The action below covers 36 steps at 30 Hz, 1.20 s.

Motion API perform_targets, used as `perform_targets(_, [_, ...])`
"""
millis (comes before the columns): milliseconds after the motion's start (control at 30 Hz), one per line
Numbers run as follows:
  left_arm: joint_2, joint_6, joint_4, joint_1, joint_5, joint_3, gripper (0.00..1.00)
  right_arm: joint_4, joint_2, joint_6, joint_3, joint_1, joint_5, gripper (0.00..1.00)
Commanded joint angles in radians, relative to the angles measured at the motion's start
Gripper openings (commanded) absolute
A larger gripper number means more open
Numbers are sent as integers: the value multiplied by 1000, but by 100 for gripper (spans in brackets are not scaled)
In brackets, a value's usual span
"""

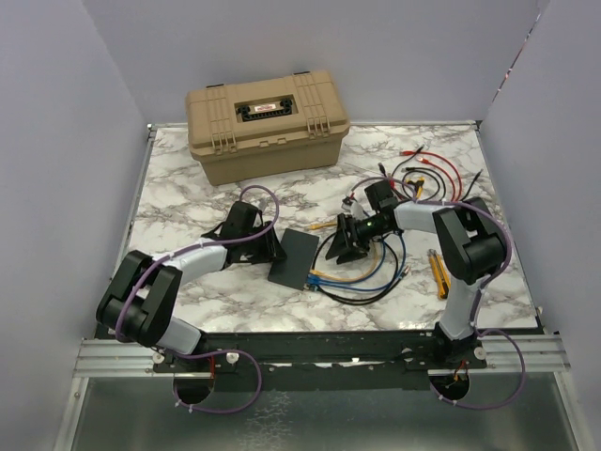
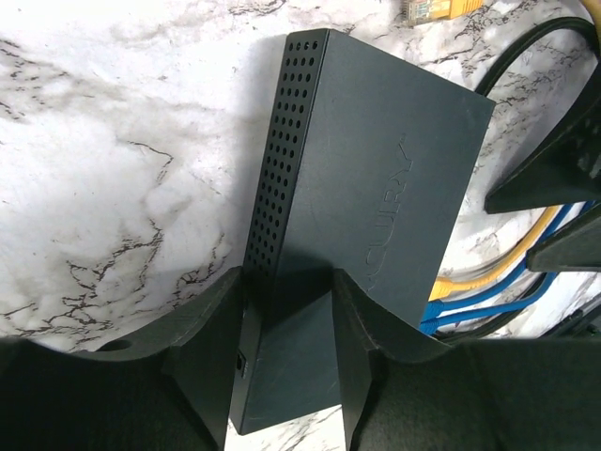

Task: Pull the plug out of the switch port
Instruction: Pull the connector from the switch port.

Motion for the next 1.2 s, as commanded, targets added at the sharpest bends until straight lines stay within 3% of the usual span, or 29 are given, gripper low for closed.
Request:
perform_targets(0, [-6, -14, -69, -7, -8, -57, 41, 5, 22, -66, -15, 36, 2, 61])
perform_targets(567, [-5, -40, -68, -11, -32, -89, 31, 233, 94, 24, -49, 104, -31, 44])
perform_targets(933, [10, -44, -67, -13, -38, -87, 30, 256, 109, 29, -70, 117, -71, 48])
perform_targets(1167, [18, -56, -66, -14, -38, -88, 28, 281, 108, 51, -100, 129, -62, 35])
